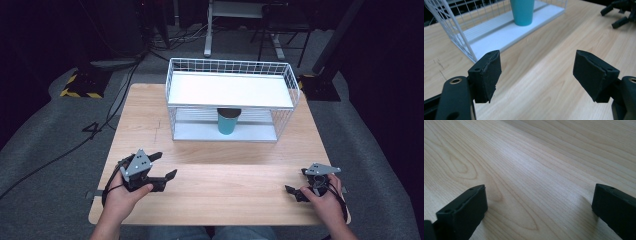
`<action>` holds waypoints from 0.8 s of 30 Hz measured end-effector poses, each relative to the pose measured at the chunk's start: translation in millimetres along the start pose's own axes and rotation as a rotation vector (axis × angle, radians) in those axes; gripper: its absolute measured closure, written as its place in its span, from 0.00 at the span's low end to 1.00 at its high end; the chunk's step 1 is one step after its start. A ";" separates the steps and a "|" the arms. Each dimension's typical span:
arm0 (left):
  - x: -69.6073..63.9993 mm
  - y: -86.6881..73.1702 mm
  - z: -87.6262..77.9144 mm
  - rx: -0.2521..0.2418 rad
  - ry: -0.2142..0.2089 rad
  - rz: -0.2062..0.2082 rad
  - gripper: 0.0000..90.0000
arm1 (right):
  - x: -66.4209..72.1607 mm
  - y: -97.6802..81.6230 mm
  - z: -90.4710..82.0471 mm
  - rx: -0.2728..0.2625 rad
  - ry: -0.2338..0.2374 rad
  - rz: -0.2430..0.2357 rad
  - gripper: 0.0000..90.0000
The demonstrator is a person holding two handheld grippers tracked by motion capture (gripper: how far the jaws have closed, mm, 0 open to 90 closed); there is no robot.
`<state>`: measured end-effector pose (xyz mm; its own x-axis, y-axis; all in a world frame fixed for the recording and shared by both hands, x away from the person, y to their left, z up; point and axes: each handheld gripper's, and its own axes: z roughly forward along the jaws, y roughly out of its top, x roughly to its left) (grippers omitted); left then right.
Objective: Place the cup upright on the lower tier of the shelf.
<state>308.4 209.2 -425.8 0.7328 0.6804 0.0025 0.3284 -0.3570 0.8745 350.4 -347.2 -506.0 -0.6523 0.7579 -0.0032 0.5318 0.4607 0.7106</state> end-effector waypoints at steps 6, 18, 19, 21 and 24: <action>-1.3 -20.8 -2.8 0.040 -0.010 -0.008 0.25 | 0.0 0.0 0.0 0.000 0.000 0.000 0.00; 8.6 -57.5 -1.1 0.159 0.005 -0.059 0.22 | 0.3 0.0 0.0 -0.001 0.005 -0.007 0.00; 9.3 -61.1 1.4 0.180 0.009 -0.045 0.22 | 0.3 0.0 0.0 -0.001 0.005 -0.007 0.00; 8.8 -64.9 4.4 0.206 0.018 -0.033 0.22 | 0.2 0.0 -0.1 0.000 0.003 -0.008 0.00; 7.4 -67.7 6.8 0.222 0.029 -0.026 0.22 | 0.3 0.0 0.0 0.000 0.003 -0.007 0.00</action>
<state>295.7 234.2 -488.3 0.7062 0.7080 -0.0023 0.4727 -0.4691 0.7460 350.1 -347.1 -505.9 -0.6580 0.7530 -0.0061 0.5268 0.4661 0.7108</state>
